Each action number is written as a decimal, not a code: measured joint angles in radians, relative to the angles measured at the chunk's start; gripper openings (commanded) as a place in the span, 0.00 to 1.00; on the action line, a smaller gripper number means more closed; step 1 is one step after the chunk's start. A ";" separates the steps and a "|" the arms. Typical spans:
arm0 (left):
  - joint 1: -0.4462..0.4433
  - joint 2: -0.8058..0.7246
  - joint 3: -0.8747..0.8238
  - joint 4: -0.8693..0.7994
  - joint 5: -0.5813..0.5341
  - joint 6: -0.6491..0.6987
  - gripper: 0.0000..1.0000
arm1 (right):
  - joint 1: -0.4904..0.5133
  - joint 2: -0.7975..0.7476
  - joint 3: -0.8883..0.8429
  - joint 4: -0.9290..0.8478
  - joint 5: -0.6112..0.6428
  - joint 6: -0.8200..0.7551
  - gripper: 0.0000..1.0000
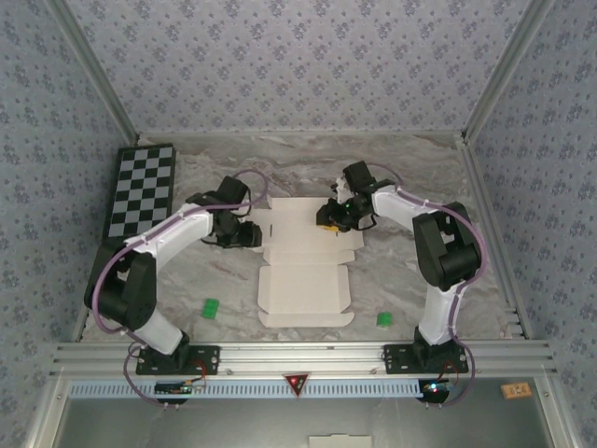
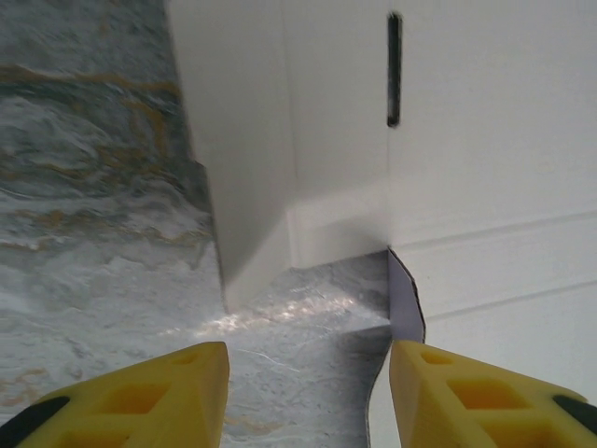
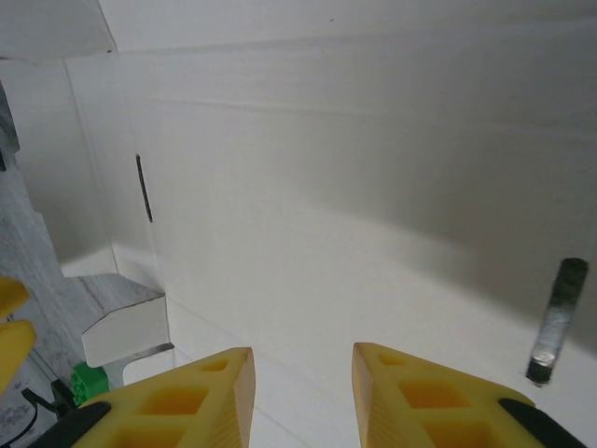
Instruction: Fold the paper box
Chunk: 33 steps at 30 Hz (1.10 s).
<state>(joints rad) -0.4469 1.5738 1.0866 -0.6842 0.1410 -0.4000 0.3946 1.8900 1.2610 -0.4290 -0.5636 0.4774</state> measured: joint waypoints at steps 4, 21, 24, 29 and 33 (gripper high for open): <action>0.054 0.001 0.038 0.003 0.000 0.019 0.52 | 0.003 0.000 0.000 0.000 0.000 0.000 0.35; 0.166 0.332 0.269 0.045 0.118 0.134 0.49 | 0.000 -0.006 0.000 -0.001 0.004 -0.007 0.35; 0.179 0.362 0.285 0.057 0.150 0.142 0.43 | 0.000 -0.010 0.000 -0.001 0.004 -0.007 0.35; 0.191 0.393 0.305 0.066 0.191 0.152 0.36 | -0.005 -0.019 0.000 -0.001 0.004 -0.008 0.35; 0.192 0.404 0.311 0.081 0.217 0.161 0.26 | -0.015 -0.023 0.000 -0.002 0.004 -0.008 0.35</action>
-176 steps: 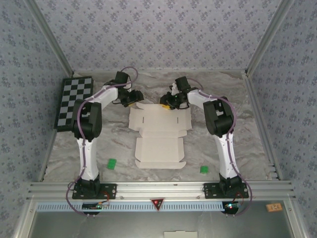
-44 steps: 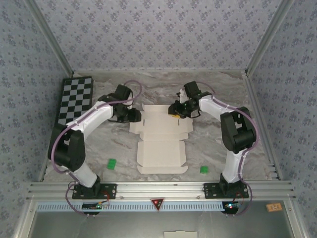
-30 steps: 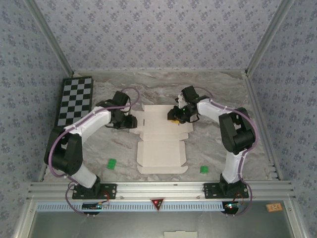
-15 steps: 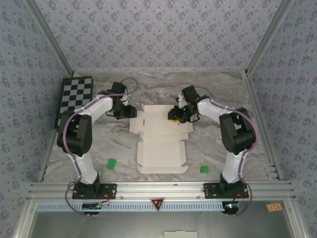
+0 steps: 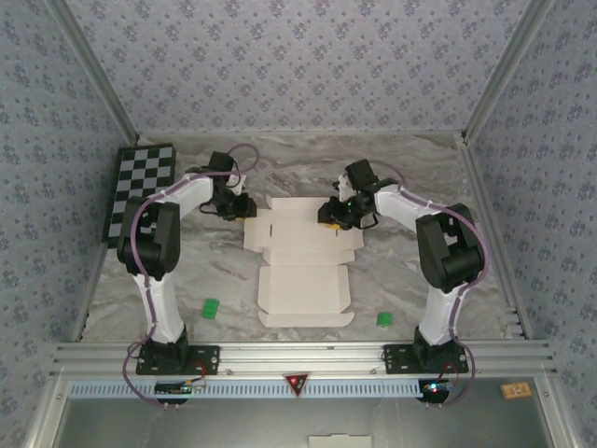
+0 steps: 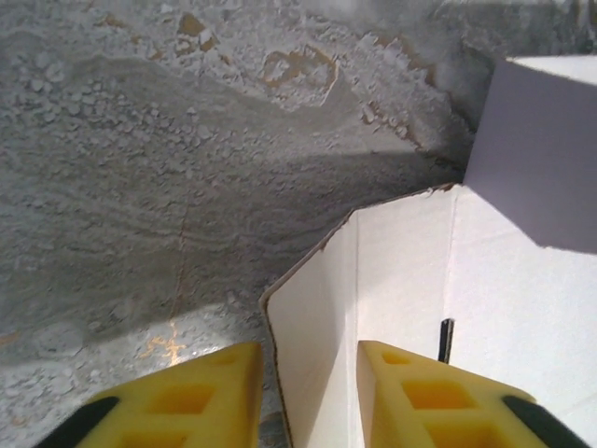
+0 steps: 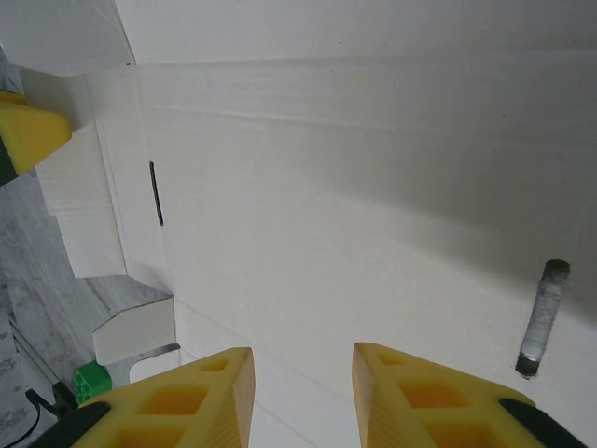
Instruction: Fold the paper box
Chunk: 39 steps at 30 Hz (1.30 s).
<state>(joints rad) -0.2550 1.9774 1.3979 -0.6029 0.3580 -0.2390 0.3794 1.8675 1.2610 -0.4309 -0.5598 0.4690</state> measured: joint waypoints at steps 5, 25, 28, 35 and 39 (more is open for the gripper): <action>0.000 0.005 0.007 0.004 0.020 0.018 0.15 | -0.014 -0.015 0.000 -0.007 0.001 -0.015 0.35; -0.027 -0.096 0.111 -0.002 0.190 0.235 0.05 | -0.136 -0.143 0.252 -0.234 0.021 -0.352 0.45; -0.037 -0.109 0.111 -0.002 0.218 0.259 0.05 | -0.135 -0.122 0.305 -0.282 -0.001 -0.405 0.51; -0.055 -0.143 0.111 0.001 0.271 0.309 0.05 | -0.136 0.020 0.462 -0.457 -0.048 -0.608 0.67; -0.056 -0.159 0.109 0.002 0.304 0.334 0.04 | -0.137 0.084 0.507 -0.557 -0.090 -0.769 0.69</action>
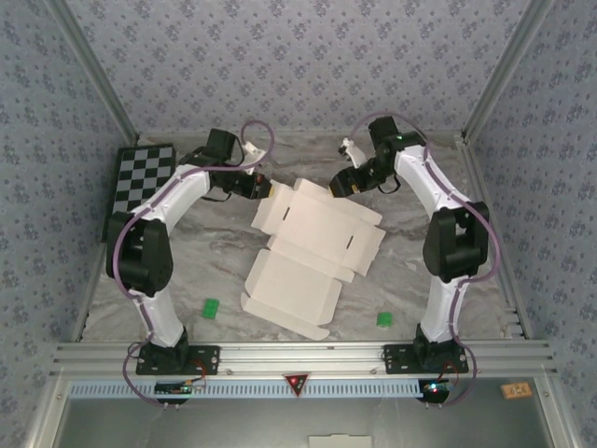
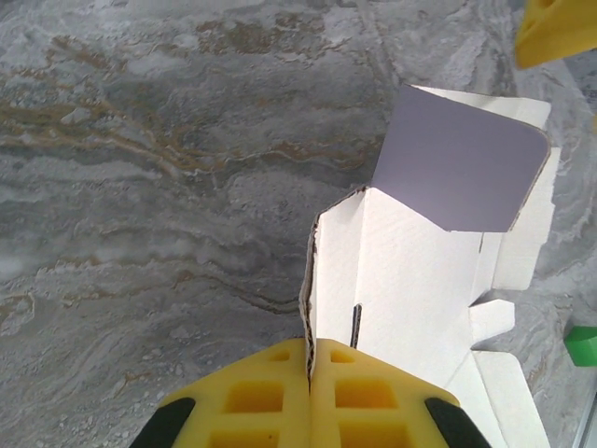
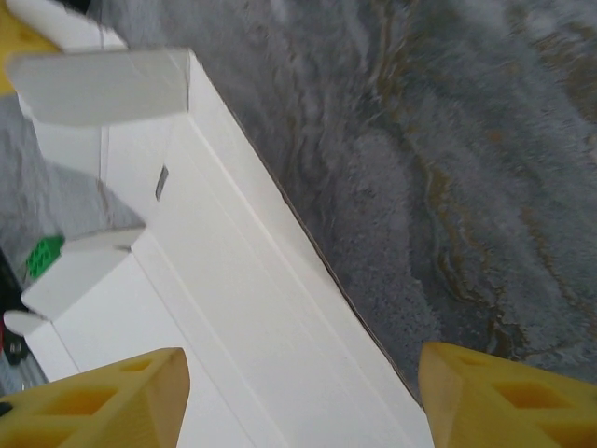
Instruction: Fold the paper box
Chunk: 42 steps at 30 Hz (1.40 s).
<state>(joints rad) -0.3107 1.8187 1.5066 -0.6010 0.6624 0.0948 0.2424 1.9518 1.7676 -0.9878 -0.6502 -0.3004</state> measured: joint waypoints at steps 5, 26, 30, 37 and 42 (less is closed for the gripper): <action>0.000 -0.026 -0.019 0.005 0.032 0.019 0.04 | -0.017 0.033 0.033 -0.077 -0.087 -0.171 0.69; 0.000 -0.060 -0.043 0.030 0.033 0.036 0.08 | -0.019 0.220 0.167 -0.359 -0.271 -0.538 0.18; 0.000 -0.059 -0.034 0.027 0.003 0.035 0.10 | -0.015 0.217 0.135 -0.328 -0.274 -0.517 0.09; -0.006 -0.056 0.018 0.048 -0.095 -0.022 0.37 | -0.021 0.134 -0.025 -0.171 -0.267 -0.367 0.00; 0.015 -0.061 0.026 0.069 -0.183 -0.096 0.43 | -0.040 -0.010 -0.202 0.020 -0.177 -0.124 0.00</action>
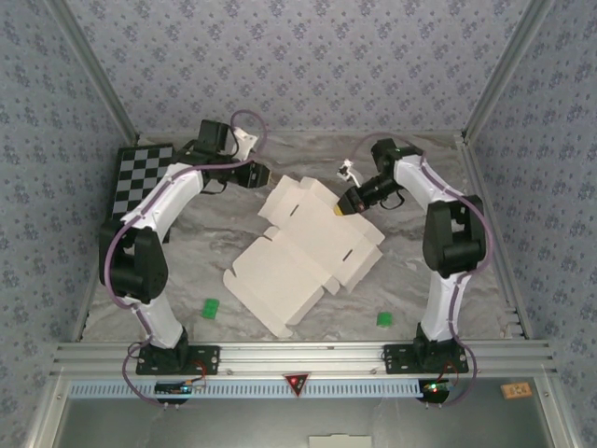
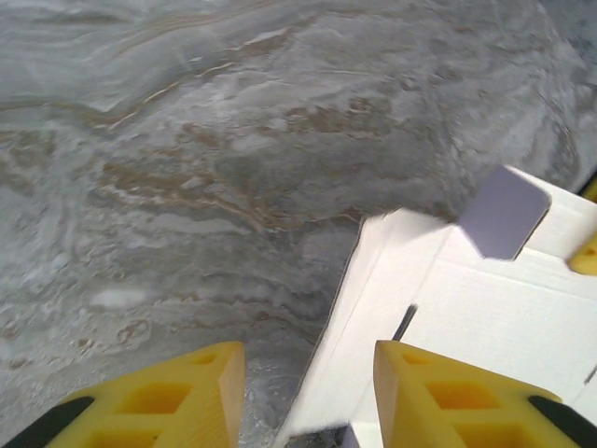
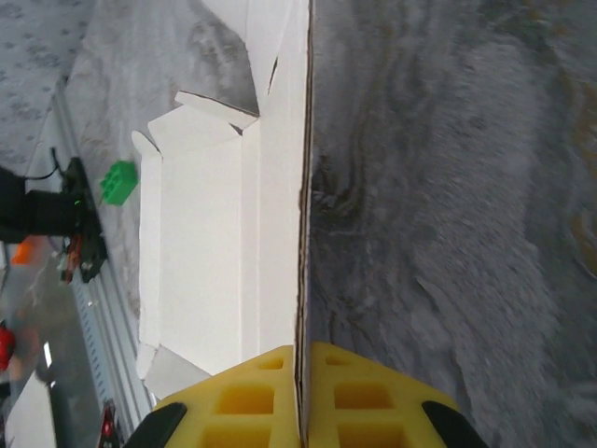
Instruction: Fold the paper box
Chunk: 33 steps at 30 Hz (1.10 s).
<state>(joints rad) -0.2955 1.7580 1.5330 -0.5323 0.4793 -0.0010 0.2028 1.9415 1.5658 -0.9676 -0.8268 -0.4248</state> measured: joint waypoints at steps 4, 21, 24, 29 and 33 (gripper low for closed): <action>0.008 -0.032 -0.009 0.008 -0.030 -0.065 0.44 | -0.020 -0.094 -0.106 0.127 0.126 0.205 0.00; -0.205 -0.123 -0.326 0.021 -0.059 -0.256 0.34 | 0.005 -0.377 -0.524 0.494 0.428 0.616 0.00; -0.230 -0.096 -0.367 0.045 -0.062 -0.281 0.29 | 0.009 -0.401 -0.556 0.515 0.456 0.627 0.00; -0.240 -0.040 -0.443 0.092 -0.060 -0.331 0.20 | 0.040 -0.420 -0.565 0.524 0.520 0.626 0.00; -0.240 0.008 -0.474 0.110 -0.057 -0.359 0.16 | 0.087 -0.422 -0.549 0.510 0.586 0.616 0.00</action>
<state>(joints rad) -0.5354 1.7657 1.0592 -0.4221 0.4225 -0.3599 0.2893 1.5192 1.0172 -0.4580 -0.2409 0.1913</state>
